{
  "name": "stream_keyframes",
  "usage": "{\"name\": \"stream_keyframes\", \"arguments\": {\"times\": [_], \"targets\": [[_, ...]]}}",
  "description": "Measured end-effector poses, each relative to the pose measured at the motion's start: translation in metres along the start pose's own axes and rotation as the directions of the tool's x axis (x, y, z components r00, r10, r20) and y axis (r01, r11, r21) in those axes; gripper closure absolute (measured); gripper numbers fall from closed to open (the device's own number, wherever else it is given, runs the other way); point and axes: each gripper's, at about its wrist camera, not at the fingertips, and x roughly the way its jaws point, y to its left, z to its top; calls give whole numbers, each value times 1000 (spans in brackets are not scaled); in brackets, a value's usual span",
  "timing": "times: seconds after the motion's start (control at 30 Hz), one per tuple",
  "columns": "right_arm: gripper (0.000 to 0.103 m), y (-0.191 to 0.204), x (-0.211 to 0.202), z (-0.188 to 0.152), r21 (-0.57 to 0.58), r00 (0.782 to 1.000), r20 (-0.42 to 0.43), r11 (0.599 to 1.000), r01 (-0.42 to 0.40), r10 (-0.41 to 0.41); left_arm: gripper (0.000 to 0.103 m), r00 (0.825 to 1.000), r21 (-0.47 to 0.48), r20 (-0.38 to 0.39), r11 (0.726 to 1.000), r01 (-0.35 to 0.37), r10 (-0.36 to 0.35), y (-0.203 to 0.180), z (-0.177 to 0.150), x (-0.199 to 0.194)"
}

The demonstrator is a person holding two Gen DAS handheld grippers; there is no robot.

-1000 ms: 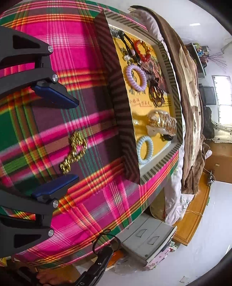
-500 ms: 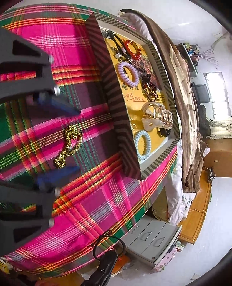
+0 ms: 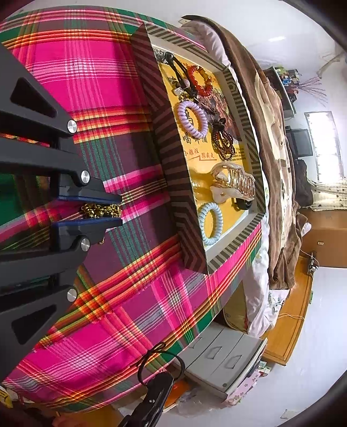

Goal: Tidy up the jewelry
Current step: 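Carry the gold chain into the box with the left gripper while the right carries the teal-bead cord there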

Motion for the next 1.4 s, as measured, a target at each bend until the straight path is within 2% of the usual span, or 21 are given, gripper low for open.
{"name": "stream_keyframes", "arguments": {"times": [0.07, 0.1, 0.47, 0.6, 0.7, 0.73, 0.77, 0.83, 0.9, 1.0, 1.03, 1.07, 1.1, 1.13, 1.17, 1.4], "targets": [[88, 1, -1, 1, -1, 1000, 3, 1000, -1, 1, 97, 1000, -6, 10, 1000, 0, 0, 2, 1, -4], [88, 1, -1, 1, -1, 1000, 5, 1000, -2, 2, 103, 1000, -8, 16, 1000, 4, -4, 2, 2, -6], [88, 9, -8, 4, -9, 1000, 25, 1000, -11, 12, 103, 998, -34, 66, 999, 17, -15, 15, 7, -28], [88, 9, -8, 2, -11, 1000, 22, 1000, -10, 10, 103, 996, -57, 64, 996, 66, -63, 23, 6, -26], [88, 8, -9, 1, -7, 1000, 24, 1000, -13, 13, 95, 999, -58, 25, 997, 48, -47, 25, 0, -16], [88, 8, -9, 1, -6, 1000, 23, 1000, -13, 14, 84, 998, -55, 11, 997, 61, -61, 24, -2, -13], [88, 7, -9, 1, -6, 1000, 21, 1000, -13, 13, 64, 997, -44, 4, 996, 73, -73, 22, -4, -11], [88, 7, -8, 1, -6, 1000, 19, 1000, -14, 14, 45, 996, -13, -10, 996, 84, -84, 15, -8, -8], [88, 6, -8, 1, -6, 1000, 18, 1000, -15, 15, 45, 994, -4, -18, 994, 105, -105, 11, -9, -5], [88, 4, -7, 2, 2, 1000, 19, 1000, -14, 14, 45, 997, 35, -23, 997, 75, -74, 3, -7, 0], [88, 2, -6, 2, 6, 1000, 19, 1000, -13, 13, 47, 998, 54, -26, 997, 59, -57, -1, -7, 1], [88, 2, -6, 2, 9, 1000, 19, 1000, -13, 13, 57, 999, 82, -24, 996, 40, -39, -5, -6, 2], [88, 0, -6, 2, 13, 1000, 19, 1000, -13, 13, 66, 998, 92, -24, 994, 60, -58, -8, -5, 1], [88, 0, -5, 2, 15, 1000, 18, 1000, -14, 14, 86, 998, 93, -23, 994, 64, -62, -10, -4, 1], [88, -1, -5, 2, 18, 1000, 17, 1000, -15, 14, 93, 998, 93, -24, 994, 60, -58, -10, -5, 0], [88, -1, -2, 3, 16, 1000, 10, 1000, -12, 11, 98, 996, 56, -14, 995, 87, -86, -6, -7, -4]]}}
